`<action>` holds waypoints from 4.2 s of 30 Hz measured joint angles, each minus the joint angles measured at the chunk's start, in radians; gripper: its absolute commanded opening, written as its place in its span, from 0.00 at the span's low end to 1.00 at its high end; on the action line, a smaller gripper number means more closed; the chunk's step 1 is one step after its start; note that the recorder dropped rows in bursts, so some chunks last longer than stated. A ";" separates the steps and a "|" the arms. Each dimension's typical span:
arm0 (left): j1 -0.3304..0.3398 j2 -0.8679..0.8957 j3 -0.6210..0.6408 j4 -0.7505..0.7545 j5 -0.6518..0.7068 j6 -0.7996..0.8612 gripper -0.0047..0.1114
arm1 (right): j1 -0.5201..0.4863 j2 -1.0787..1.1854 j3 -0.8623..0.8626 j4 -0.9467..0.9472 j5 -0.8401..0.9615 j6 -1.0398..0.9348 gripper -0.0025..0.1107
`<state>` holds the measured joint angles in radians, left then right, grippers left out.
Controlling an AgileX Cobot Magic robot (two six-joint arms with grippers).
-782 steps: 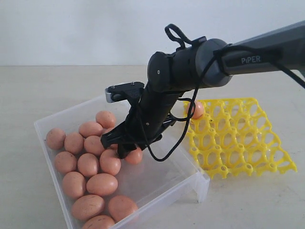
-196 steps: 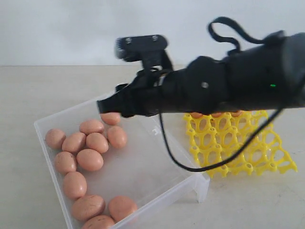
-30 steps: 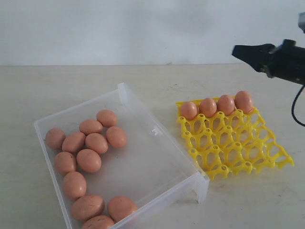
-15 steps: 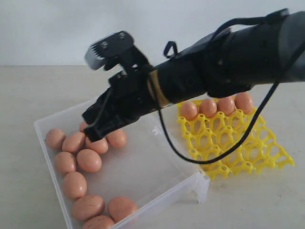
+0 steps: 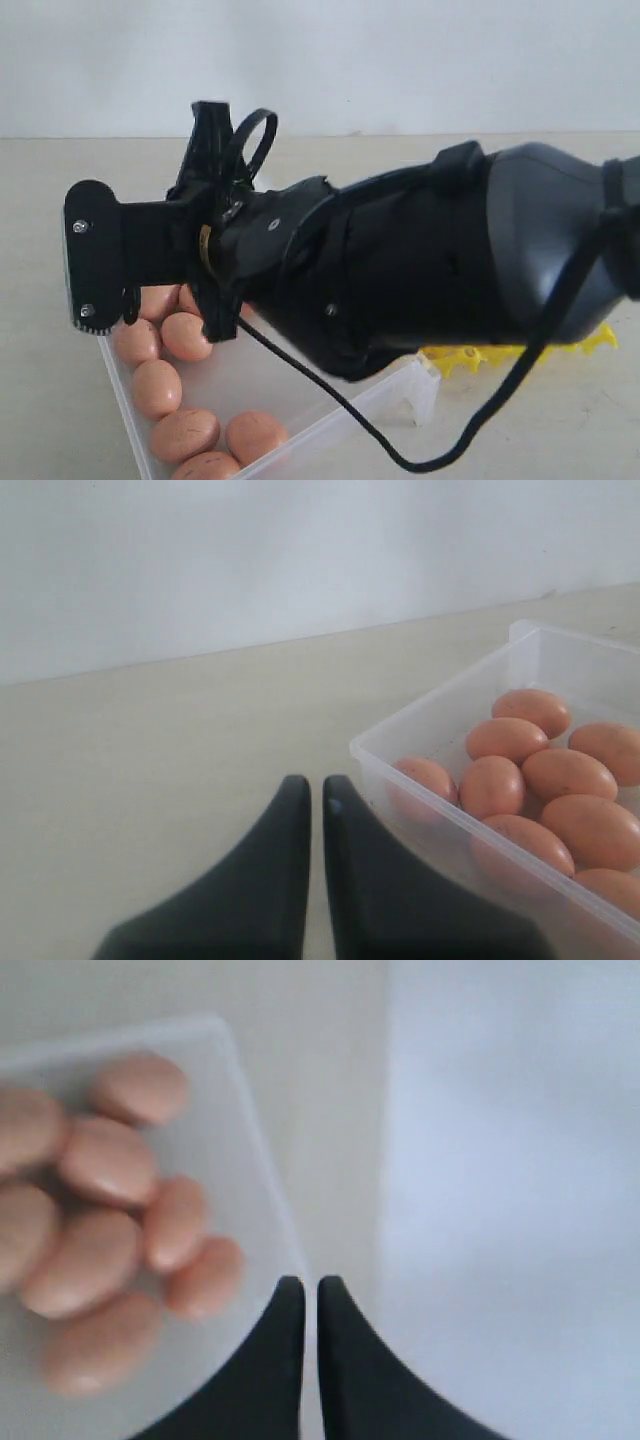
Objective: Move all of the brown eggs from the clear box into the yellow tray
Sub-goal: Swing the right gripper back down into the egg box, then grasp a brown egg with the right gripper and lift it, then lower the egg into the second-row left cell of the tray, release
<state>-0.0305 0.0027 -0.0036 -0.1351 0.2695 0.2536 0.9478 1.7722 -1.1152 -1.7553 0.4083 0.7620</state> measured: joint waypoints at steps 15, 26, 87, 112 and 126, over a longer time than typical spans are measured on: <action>0.000 0.000 0.000 0.000 0.000 0.000 0.08 | -0.293 -0.017 -0.313 1.806 0.759 -1.131 0.02; 0.000 0.000 0.000 0.000 0.000 0.000 0.08 | -0.342 0.199 -0.448 1.982 0.498 -1.302 0.45; 0.000 0.000 0.000 0.000 0.000 0.002 0.08 | -0.342 -0.145 0.338 2.236 -0.692 -1.007 0.02; 0.000 0.000 0.000 0.000 0.000 0.002 0.08 | -0.890 -0.328 0.318 1.370 -0.702 -0.213 0.02; 0.000 0.000 0.000 0.000 0.000 0.002 0.08 | -0.903 -0.068 0.280 0.105 -1.094 0.583 0.02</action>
<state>-0.0305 0.0027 -0.0036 -0.1351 0.2695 0.2552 0.0444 1.7039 -0.8350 -1.6506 -0.6858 1.3454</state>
